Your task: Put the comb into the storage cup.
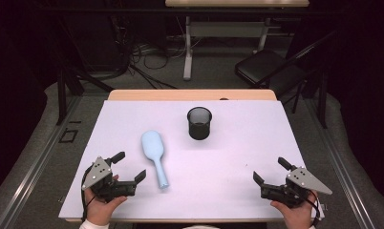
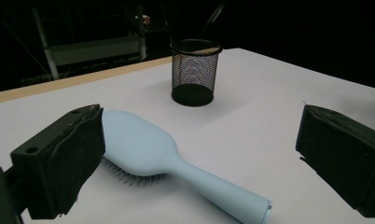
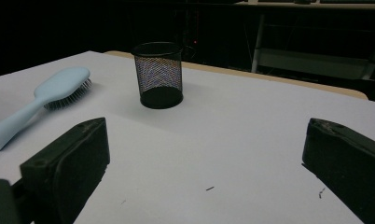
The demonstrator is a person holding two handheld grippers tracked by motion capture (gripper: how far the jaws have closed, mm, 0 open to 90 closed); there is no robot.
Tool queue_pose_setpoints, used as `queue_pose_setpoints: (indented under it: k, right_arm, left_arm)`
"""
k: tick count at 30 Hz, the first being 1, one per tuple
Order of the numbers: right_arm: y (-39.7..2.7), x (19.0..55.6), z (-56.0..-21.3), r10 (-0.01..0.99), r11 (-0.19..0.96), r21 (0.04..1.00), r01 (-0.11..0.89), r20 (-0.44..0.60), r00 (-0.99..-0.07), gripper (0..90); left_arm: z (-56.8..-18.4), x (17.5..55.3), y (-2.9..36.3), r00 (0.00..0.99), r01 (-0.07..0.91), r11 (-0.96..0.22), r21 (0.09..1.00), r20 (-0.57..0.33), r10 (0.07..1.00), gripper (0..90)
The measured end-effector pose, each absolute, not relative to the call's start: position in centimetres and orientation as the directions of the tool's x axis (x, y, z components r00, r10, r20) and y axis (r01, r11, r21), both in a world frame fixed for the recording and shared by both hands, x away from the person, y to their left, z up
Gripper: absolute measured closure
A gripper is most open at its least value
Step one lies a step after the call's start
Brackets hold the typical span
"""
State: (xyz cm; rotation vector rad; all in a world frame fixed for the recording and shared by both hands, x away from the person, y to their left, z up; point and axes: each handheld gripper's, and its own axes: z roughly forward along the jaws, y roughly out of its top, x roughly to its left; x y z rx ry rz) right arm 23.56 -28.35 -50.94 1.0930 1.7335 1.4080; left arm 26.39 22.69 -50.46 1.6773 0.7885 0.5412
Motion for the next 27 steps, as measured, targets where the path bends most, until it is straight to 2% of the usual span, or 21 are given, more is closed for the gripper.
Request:
queue_pose_setpoints:
  k: [20, 27]
  right_arm:
    - [-27.7, 24.0, -51.4, 0.890, 0.118, 0.969, 0.217, -0.006, -0.456, 1.8]
    - [-27.5, 23.9, -51.3, 0.888, 0.127, 0.970, 0.209, -0.017, -0.460, 2.7]
  left_arm:
    - [-50.6, 26.5, 20.5, 0.693, 0.286, -0.140, 0.948, -0.104, 0.713, 3.1]
    - [-50.6, 26.3, 19.7, 0.700, 0.303, -0.157, 0.940, -0.108, 0.706, 8.1]
